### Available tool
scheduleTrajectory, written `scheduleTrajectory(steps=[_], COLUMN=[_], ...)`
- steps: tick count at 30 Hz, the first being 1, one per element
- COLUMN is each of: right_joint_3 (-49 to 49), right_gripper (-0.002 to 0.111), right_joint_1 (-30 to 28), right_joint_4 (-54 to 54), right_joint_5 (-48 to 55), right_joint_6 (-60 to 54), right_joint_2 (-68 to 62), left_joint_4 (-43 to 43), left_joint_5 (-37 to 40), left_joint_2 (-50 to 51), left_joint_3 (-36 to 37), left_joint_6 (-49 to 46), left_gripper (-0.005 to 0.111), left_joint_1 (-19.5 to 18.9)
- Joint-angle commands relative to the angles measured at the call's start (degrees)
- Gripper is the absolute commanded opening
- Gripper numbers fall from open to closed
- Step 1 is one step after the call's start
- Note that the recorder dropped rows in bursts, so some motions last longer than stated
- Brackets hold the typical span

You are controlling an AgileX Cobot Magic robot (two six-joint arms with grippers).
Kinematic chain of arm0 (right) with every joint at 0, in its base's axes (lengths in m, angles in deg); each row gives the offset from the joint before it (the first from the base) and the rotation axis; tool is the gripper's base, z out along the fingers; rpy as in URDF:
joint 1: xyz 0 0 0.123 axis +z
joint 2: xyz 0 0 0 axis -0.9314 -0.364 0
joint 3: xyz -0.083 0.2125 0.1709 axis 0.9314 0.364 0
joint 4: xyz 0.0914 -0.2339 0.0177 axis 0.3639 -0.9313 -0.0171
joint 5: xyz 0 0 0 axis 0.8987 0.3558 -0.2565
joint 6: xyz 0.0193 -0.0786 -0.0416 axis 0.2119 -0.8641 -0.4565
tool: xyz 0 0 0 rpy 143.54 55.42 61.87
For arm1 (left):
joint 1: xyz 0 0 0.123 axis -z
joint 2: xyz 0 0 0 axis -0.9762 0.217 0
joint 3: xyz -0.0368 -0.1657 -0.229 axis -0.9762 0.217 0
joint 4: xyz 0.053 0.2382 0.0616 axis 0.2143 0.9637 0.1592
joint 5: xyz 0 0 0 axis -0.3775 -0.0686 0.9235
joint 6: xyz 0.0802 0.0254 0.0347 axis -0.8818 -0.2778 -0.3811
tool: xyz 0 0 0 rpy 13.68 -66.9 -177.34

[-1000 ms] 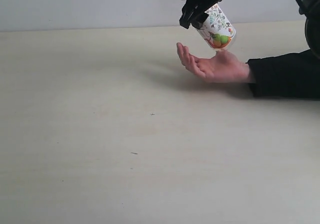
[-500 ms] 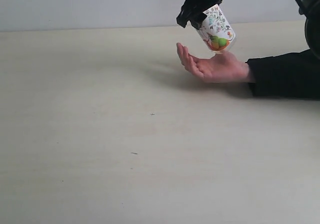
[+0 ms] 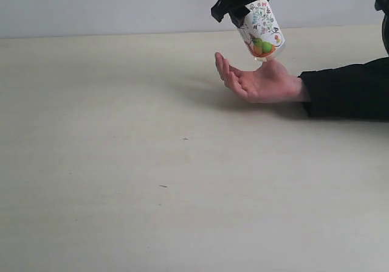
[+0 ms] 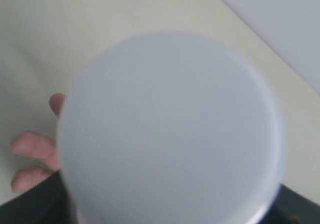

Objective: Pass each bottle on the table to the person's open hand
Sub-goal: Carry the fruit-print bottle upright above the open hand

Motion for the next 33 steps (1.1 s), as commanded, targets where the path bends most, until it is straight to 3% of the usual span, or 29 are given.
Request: scheduleTrajectory(steps=[1,6,17,33], right_joint_3=[-0.17,-0.17,-0.05,15.31], right_gripper=[0.0,0.0,0.0,0.0], right_joint_1=[-0.21,-0.09,-0.2,-8.32], right_joint_4=[2.1,2.34,9.67,21.37], right_joint_5=[-0.65,-0.65,-0.65,-0.65], right_joint_6=[2.24,-1.03,7.68,7.19], right_joint_2=[2.13,4.07,6.03,14.88], left_joint_4=[-0.19,-0.19,-0.19,-0.19], left_joint_5=[-0.21,-0.21,-0.21,-0.21], left_joint_2=[-0.27,-0.27,-0.27,-0.27], left_joint_3=[0.18,0.18,0.18,0.18], left_joint_6=[0.17,0.17,0.17,0.17], left_gripper=[0.002,0.002,0.002,0.002], left_joint_1=[0.22,0.22,0.22,0.22])
